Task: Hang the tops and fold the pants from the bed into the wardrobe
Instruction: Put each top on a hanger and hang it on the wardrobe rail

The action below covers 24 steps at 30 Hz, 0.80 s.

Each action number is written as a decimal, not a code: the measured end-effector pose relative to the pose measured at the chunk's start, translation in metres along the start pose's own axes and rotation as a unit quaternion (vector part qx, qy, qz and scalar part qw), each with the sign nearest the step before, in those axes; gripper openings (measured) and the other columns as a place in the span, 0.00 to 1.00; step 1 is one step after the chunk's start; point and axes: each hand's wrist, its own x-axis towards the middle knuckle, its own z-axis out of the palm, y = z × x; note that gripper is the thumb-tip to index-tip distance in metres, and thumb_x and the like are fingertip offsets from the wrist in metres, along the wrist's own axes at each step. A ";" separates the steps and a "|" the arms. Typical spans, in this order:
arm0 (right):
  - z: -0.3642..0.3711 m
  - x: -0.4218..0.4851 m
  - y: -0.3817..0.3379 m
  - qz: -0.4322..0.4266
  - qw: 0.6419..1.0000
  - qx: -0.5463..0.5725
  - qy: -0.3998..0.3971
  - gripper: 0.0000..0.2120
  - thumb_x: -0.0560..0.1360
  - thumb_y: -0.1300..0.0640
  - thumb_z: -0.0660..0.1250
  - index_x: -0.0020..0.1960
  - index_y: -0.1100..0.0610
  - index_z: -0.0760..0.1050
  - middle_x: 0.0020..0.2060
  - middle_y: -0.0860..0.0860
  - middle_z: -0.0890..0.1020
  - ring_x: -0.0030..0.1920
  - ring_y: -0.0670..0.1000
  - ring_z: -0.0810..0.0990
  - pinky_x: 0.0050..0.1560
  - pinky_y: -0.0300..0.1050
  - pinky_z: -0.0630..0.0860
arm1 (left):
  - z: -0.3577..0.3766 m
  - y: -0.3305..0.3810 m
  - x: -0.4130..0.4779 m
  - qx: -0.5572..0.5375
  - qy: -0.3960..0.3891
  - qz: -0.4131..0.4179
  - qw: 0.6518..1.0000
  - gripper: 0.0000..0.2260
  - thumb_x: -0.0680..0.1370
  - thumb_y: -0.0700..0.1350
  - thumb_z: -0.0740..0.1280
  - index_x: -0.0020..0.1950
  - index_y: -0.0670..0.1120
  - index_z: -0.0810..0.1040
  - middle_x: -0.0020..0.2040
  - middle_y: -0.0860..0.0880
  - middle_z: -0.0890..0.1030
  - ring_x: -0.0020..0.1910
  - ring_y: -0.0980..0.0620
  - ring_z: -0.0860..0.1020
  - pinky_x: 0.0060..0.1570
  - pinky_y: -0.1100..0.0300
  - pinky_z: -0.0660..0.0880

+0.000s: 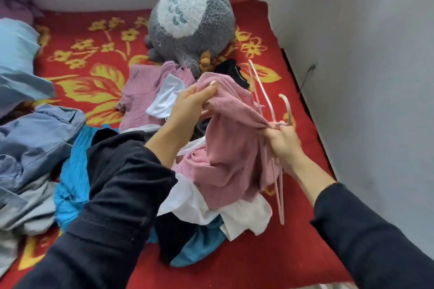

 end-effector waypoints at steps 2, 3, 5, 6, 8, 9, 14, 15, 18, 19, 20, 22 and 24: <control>-0.007 -0.006 -0.051 -0.015 1.000 0.000 -0.017 0.24 0.73 0.65 0.68 0.20 0.53 0.72 0.18 0.41 0.65 0.19 0.41 0.61 0.25 0.39 0.58 | -0.012 0.019 -0.008 0.003 0.003 0.000 1.000 0.07 0.80 0.51 0.62 0.54 0.54 0.78 0.48 0.56 0.83 0.48 0.59 0.80 0.53 0.56 0.76; -0.009 -0.013 -0.077 -0.023 0.999 -0.003 -0.024 0.25 0.74 0.64 0.68 0.19 0.53 0.72 0.18 0.41 0.64 0.19 0.41 0.60 0.24 0.39 0.57 | -0.017 0.028 -0.016 0.021 -0.016 -0.003 1.000 0.10 0.79 0.55 0.62 0.58 0.56 0.77 0.54 0.57 0.82 0.54 0.58 0.79 0.56 0.54 0.74; -0.009 -0.030 -0.125 -0.045 0.998 0.009 -0.040 0.24 0.76 0.63 0.67 0.22 0.53 0.70 0.18 0.43 0.63 0.19 0.43 0.58 0.21 0.36 0.55 | -0.024 0.041 -0.032 0.058 -0.074 -0.010 0.996 0.19 0.76 0.61 0.64 0.66 0.62 0.71 0.63 0.59 0.77 0.61 0.58 0.75 0.56 0.54 0.72; -0.007 -0.040 -0.149 -0.060 0.997 0.021 -0.053 0.21 0.76 0.62 0.66 0.25 0.52 0.69 0.18 0.44 0.63 0.19 0.44 0.58 0.21 0.35 0.54 | -0.026 0.049 -0.043 0.084 -0.097 -0.013 0.992 0.22 0.75 0.60 0.67 0.68 0.63 0.69 0.65 0.58 0.75 0.62 0.60 0.74 0.54 0.57 0.72; 0.002 -0.061 -0.196 -0.096 0.992 0.031 -0.078 0.17 0.78 0.60 0.65 0.30 0.55 0.69 0.19 0.47 0.69 0.18 0.45 0.59 0.20 0.34 0.54 | -0.025 0.058 -0.065 0.222 -0.110 -0.009 0.969 0.26 0.71 0.60 0.72 0.66 0.57 0.69 0.63 0.55 0.74 0.59 0.61 0.73 0.49 0.63 0.72; 0.008 -0.071 -0.216 -0.113 0.990 0.026 -0.086 0.16 0.78 0.59 0.65 0.32 0.57 0.70 0.20 0.49 0.73 0.18 0.45 0.59 0.20 0.33 0.54 | -0.025 0.059 -0.073 0.336 -0.102 -0.006 0.936 0.29 0.67 0.62 0.74 0.63 0.54 0.70 0.62 0.54 0.74 0.58 0.59 0.73 0.48 0.65 0.72; 0.032 -0.114 -0.295 -0.188 0.977 0.025 -0.093 0.09 0.79 0.58 0.64 0.44 0.62 0.75 0.27 0.53 0.81 0.17 0.46 0.61 0.18 0.33 0.55 | -0.026 0.052 -0.088 0.477 -0.053 0.030 0.877 0.30 0.68 0.63 0.67 0.62 0.46 0.72 0.60 0.44 0.75 0.61 0.43 0.74 0.58 0.51 0.74; 0.034 -0.120 -0.306 -0.205 0.974 0.030 -0.092 0.09 0.79 0.58 0.64 0.44 0.63 0.75 0.27 0.54 0.81 0.17 0.45 0.62 0.17 0.33 0.55 | -0.028 0.058 -0.089 0.440 -0.017 0.067 0.895 0.16 0.74 0.55 0.65 0.54 0.45 0.76 0.54 0.43 0.79 0.57 0.42 0.77 0.53 0.54 0.76; 0.037 -0.128 -0.325 -0.236 0.969 0.005 -0.068 0.12 0.79 0.57 0.64 0.38 0.60 0.74 0.28 0.54 0.78 0.16 0.43 0.65 0.16 0.33 0.59 | -0.033 0.106 -0.097 0.249 0.025 0.095 0.963 0.09 0.81 0.42 0.61 0.48 0.44 0.81 0.43 0.50 0.82 0.49 0.49 0.80 0.49 0.61 0.77; 0.037 -0.130 -0.326 -0.242 0.969 -0.020 -0.054 0.14 0.79 0.57 0.64 0.35 0.59 0.73 0.28 0.53 0.77 0.16 0.43 0.65 0.16 0.33 0.59 | -0.036 0.125 -0.103 0.191 0.011 0.090 0.977 0.10 0.81 0.41 0.60 0.52 0.44 0.81 0.45 0.50 0.82 0.49 0.50 0.80 0.52 0.59 0.78; 0.038 -0.131 -0.325 -0.250 0.966 -0.050 -0.039 0.16 0.80 0.57 0.63 0.34 0.58 0.72 0.26 0.52 0.76 0.16 0.42 0.65 0.17 0.33 0.59 | -0.038 0.143 -0.109 0.151 -0.002 0.090 0.984 0.11 0.82 0.39 0.59 0.53 0.45 0.81 0.46 0.49 0.83 0.49 0.50 0.81 0.54 0.57 0.77; 0.038 -0.132 -0.317 -0.253 0.962 -0.101 -0.022 0.17 0.79 0.58 0.64 0.31 0.57 0.71 0.22 0.48 0.73 0.16 0.41 0.65 0.17 0.33 0.60 | -0.041 0.174 -0.118 0.091 -0.007 0.104 0.990 0.14 0.81 0.37 0.57 0.49 0.47 0.81 0.46 0.47 0.84 0.49 0.49 0.81 0.54 0.56 0.78; 0.037 -0.130 -0.303 -0.241 0.964 -0.113 -0.017 0.16 0.77 0.60 0.65 0.31 0.57 0.71 0.20 0.46 0.70 0.17 0.42 0.65 0.18 0.34 0.60 | -0.043 0.198 -0.127 0.025 0.010 0.103 0.994 0.14 0.81 0.38 0.58 0.43 0.45 0.80 0.38 0.47 0.85 0.40 0.52 0.83 0.42 0.59 0.80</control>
